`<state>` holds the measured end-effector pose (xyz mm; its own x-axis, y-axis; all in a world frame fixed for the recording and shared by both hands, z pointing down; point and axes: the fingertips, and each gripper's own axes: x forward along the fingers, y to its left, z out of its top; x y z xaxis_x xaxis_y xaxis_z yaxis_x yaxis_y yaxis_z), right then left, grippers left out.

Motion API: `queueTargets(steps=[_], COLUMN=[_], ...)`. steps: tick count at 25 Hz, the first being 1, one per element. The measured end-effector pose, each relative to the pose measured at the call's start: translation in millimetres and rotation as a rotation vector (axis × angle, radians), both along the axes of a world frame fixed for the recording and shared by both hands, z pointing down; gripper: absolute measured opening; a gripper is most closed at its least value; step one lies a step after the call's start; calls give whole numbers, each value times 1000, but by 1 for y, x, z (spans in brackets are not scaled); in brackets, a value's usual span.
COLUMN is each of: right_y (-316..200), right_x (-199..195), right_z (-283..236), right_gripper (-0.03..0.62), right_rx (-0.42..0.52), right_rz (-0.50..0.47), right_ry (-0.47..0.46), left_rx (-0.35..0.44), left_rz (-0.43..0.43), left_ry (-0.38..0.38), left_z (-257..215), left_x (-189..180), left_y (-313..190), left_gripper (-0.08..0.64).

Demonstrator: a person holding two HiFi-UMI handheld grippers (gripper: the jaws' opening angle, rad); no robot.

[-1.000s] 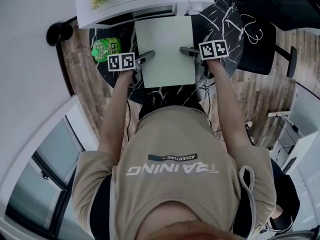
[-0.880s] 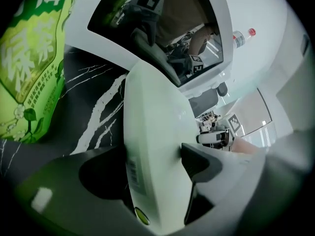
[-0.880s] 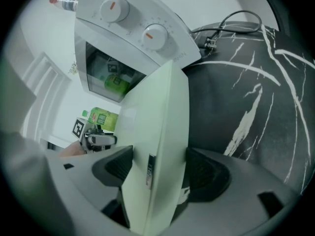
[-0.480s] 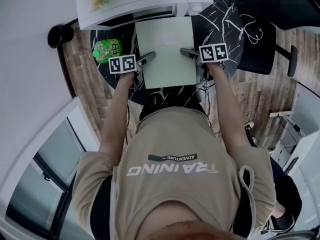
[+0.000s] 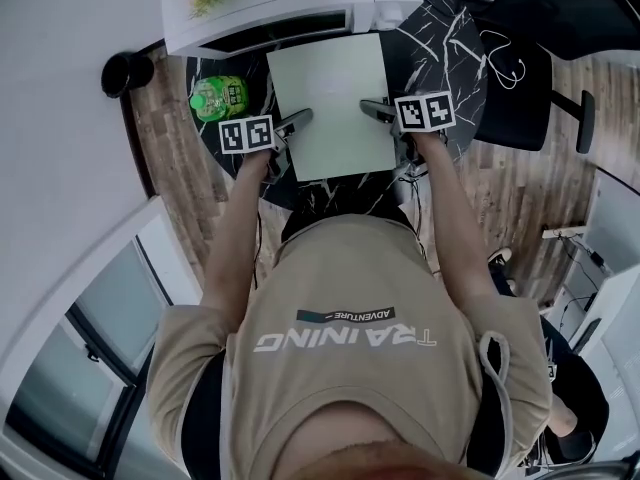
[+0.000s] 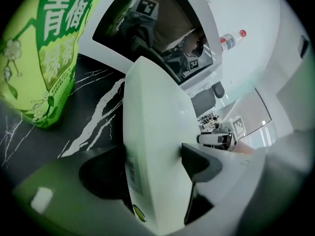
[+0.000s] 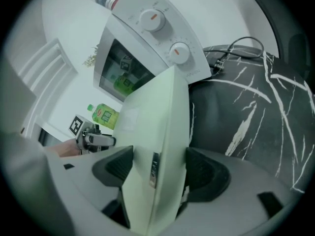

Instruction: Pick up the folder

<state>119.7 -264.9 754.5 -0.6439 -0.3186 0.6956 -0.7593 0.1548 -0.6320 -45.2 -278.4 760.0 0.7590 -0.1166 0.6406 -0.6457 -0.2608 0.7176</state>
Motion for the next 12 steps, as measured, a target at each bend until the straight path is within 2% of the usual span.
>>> queueTargets(steps=[7, 12], right_y=[10, 15], right_x=[-12, -5], right_z=[-35, -55], right_gripper=[296, 296], right_rx=[109, 189], right_rz=[-26, -17], right_ry=[7, 56], left_rx=[105, 182], left_rz=[22, 48], left_ry=[-27, -39], left_z=[-27, -49], left_x=[-5, -3], left_y=[12, 14], left_gripper=[344, 344])
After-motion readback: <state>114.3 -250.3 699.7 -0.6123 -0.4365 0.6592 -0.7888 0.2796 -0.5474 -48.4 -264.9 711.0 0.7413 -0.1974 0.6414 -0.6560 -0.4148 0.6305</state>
